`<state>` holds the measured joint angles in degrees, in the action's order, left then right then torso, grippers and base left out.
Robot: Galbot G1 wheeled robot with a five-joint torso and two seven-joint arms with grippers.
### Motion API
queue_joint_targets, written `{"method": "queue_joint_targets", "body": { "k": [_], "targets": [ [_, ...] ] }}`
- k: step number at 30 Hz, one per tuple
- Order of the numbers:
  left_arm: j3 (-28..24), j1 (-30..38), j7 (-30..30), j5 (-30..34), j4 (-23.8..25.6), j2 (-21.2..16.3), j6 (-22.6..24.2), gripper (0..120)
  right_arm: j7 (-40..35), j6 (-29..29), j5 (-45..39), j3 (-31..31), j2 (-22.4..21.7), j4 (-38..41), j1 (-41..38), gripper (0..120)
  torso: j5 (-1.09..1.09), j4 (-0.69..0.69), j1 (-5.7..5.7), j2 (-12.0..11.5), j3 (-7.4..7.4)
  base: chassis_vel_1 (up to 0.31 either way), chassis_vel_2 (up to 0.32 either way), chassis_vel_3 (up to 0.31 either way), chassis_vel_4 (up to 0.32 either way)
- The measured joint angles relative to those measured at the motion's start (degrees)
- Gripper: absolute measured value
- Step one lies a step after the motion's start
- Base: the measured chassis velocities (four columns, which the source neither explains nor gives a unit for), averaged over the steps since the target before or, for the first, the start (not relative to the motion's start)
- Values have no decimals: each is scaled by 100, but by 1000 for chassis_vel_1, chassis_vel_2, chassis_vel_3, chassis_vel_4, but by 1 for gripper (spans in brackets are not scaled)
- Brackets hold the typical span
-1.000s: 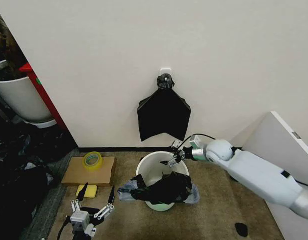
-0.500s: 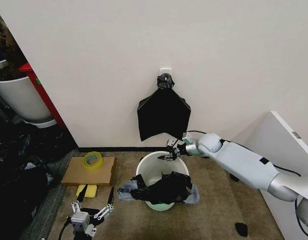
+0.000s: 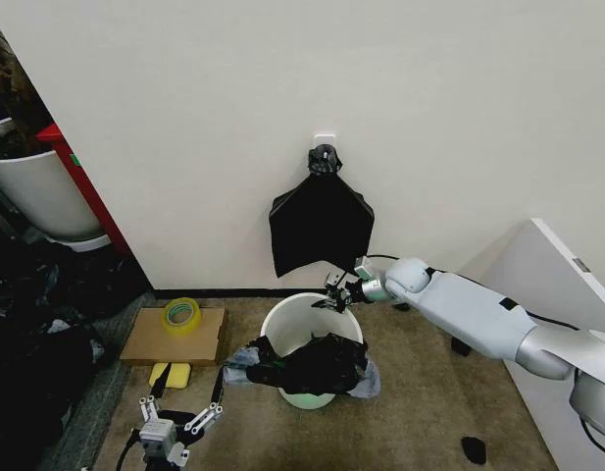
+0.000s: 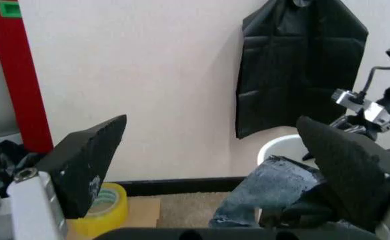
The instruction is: Place the garbage bag over the trash bin.
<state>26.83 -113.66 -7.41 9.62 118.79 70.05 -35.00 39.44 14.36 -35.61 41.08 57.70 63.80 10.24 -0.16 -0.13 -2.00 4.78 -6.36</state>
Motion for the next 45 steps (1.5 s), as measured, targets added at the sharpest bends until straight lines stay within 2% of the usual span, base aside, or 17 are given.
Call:
{"method": "queue_joint_targets", "body": {
  "k": [7, 14, 17, 21, 30, 36, 40, 42, 45],
  "targets": [
    [-3, 8, 0, 40, 50, 20, 12, 100, -186, 102, -77, -147, -243, 295, 148, 2, 3, 2, 0, 0, -1, 0, 0, 0, 0],
    [49, 85, 11, 292, 183, 30, 169, 100, -749, 524, -308, -912, -446, 677, 664, 1, 3, 1, 0, 0, -1, 0, 0, 0, 0],
    [64, 159, 18, 468, 221, 30, 284, 100, -1428, 1052, -818, -1491, -671, 1239, 1222, 1, 2, 1, 0, 0, -1, 0, 0, 0, 0],
    [40, 211, 18, 526, 244, 23, 382, 100, -1905, 1424, -1109, -1868, -808, 1654, 1609, 1, 3, 0, 0, -1, -1, 0, 0, 0, 0],
    [11, 283, 18, 599, 393, 0, 578, 99, -2838, 1955, -1603, -2867, -1013, 2479, 2450, 1, 2, -1, 0, 0, -1, 0, 0, 0, 0],
    [-5, 271, 21, 605, 471, -2, 641, 99, -3829, 2195, -2150, -3709, -1126, 3220, 3199, 1, 2, 1, 0, 0, -1, 0, 0, 0, 0],
    [-8, 218, 24, 605, 540, 3, 648, 99, -4255, 2308, -2213, -4253, -1082, 3651, 3831, 1, 2, 0, 1, 0, 0, 0, 0, 0, 0],
    [-1, 179, 6, 605, 574, -11, 667, 99, -4498, 2301, -2215, -4691, -862, 3937, 4329, 1, 2, 0, 1, 0, 0, 0, 0, 0, 0],
    [16, 155, -44, 621, 617, -88, 715, 99, -4834, 2220, -2191, -4998, -603, 4164, 4644, 1, 1, 1, 1, 0, 0, 0, 0, 0, 0]
  ]
}}
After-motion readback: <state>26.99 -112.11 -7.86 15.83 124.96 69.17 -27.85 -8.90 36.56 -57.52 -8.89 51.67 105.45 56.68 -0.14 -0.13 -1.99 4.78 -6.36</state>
